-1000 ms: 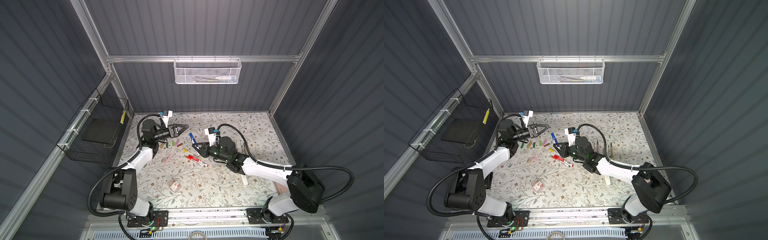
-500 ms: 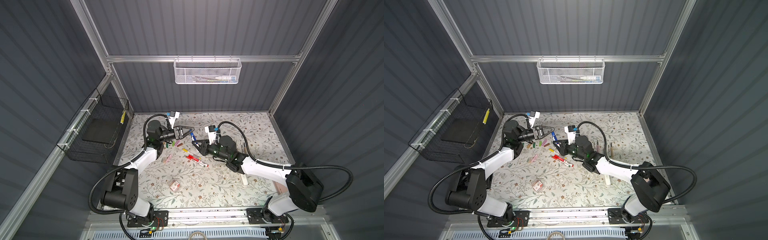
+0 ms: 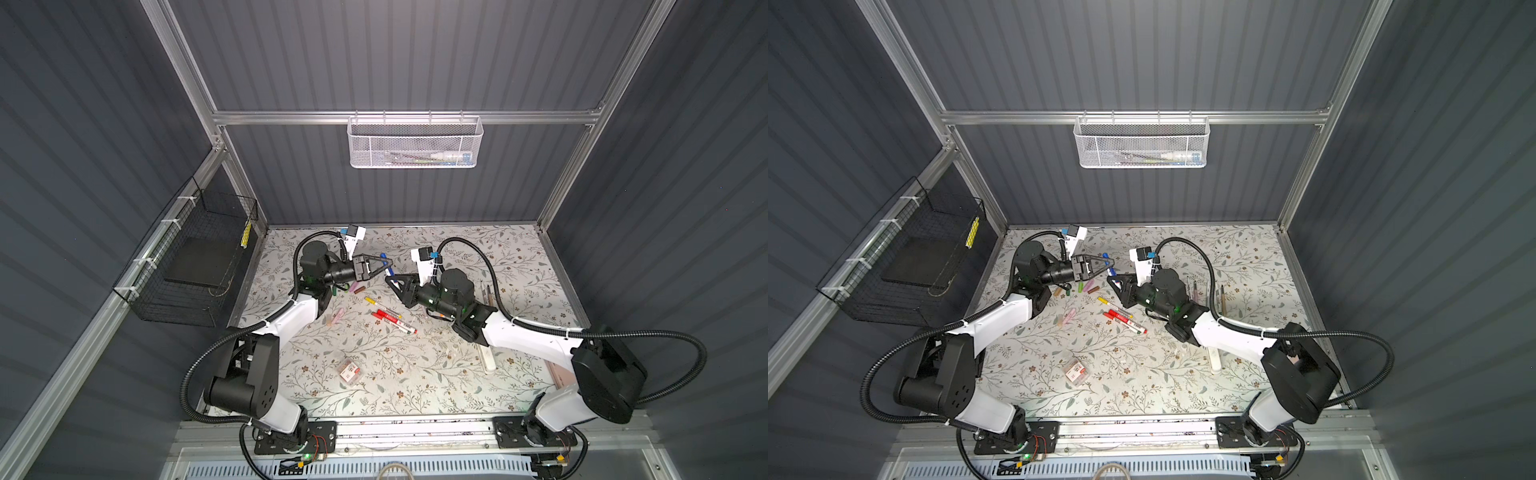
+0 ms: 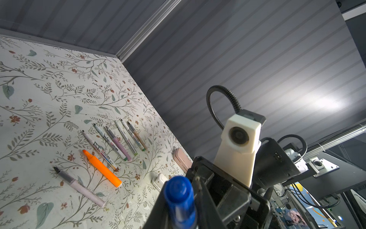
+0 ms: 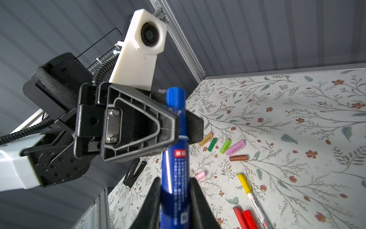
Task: Open the pen caps
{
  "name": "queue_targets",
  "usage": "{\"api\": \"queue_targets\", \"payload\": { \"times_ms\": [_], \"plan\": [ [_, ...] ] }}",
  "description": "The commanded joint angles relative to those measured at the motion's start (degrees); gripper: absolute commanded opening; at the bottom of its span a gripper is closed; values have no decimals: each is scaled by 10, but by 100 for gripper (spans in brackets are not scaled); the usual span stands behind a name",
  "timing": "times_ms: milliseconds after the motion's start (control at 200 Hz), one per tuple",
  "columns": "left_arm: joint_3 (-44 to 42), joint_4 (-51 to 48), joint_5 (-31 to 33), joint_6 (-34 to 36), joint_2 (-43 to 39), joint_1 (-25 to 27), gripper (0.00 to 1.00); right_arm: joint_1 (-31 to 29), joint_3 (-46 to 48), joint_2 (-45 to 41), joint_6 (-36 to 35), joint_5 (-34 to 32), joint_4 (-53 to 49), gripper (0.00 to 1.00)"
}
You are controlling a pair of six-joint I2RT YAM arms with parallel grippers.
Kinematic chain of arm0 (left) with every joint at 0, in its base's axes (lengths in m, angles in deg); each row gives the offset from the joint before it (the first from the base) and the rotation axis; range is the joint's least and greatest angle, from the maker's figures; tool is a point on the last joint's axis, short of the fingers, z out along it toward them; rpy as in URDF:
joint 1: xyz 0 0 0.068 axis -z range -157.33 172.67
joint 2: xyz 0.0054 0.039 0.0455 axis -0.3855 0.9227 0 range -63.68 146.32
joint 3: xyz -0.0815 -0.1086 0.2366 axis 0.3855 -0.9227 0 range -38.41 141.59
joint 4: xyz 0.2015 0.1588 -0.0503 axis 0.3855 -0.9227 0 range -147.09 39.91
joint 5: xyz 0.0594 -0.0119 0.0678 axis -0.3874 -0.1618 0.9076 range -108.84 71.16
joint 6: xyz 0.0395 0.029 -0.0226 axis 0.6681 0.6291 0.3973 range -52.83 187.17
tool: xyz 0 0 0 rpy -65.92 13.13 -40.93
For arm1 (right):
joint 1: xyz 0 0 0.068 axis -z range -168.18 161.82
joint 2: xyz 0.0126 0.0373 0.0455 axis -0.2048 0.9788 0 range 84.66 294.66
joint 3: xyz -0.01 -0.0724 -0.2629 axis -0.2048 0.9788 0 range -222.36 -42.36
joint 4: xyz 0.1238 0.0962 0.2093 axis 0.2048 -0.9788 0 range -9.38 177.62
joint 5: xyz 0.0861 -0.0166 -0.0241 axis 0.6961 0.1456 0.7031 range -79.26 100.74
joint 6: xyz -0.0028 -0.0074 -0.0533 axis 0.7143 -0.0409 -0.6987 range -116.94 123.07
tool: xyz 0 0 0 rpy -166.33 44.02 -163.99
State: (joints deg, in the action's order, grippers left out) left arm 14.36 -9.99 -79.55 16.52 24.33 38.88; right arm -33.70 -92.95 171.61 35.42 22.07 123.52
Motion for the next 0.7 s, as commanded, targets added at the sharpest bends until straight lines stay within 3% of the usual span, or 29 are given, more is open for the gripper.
{"api": "queue_targets", "payload": {
  "times_ms": [0, 70, 205, 265, 420, 550, 675, 695],
  "plan": [
    [25, -3, -16, 10, 6, 5, 22, 6, -7, 10, 2, -11, 12, 0],
    [23, -2, -15, 11, 5, 5, 25, 6, -2, 12, 2, -8, 13, 0],
    [34, -11, -11, 15, 8, -2, 53, 6, 11, 12, 9, -7, 18, 0],
    [41, -25, -9, 15, 8, -7, 54, 6, 15, 10, 11, -4, 21, 0],
    [36, -18, -11, 12, 11, -7, 34, 6, 16, 10, 10, -5, 20, 0],
    [34, -16, -12, 15, 11, -6, 24, 6, 8, 13, 10, 3, 18, 0],
    [40, -32, -8, 30, 9, -7, 0, 6, 6, 18, 12, 1, 18, 0],
    [42, -39, -7, 33, 9, -7, 0, 6, 6, 18, 13, 2, 19, 0]
  ]
}}
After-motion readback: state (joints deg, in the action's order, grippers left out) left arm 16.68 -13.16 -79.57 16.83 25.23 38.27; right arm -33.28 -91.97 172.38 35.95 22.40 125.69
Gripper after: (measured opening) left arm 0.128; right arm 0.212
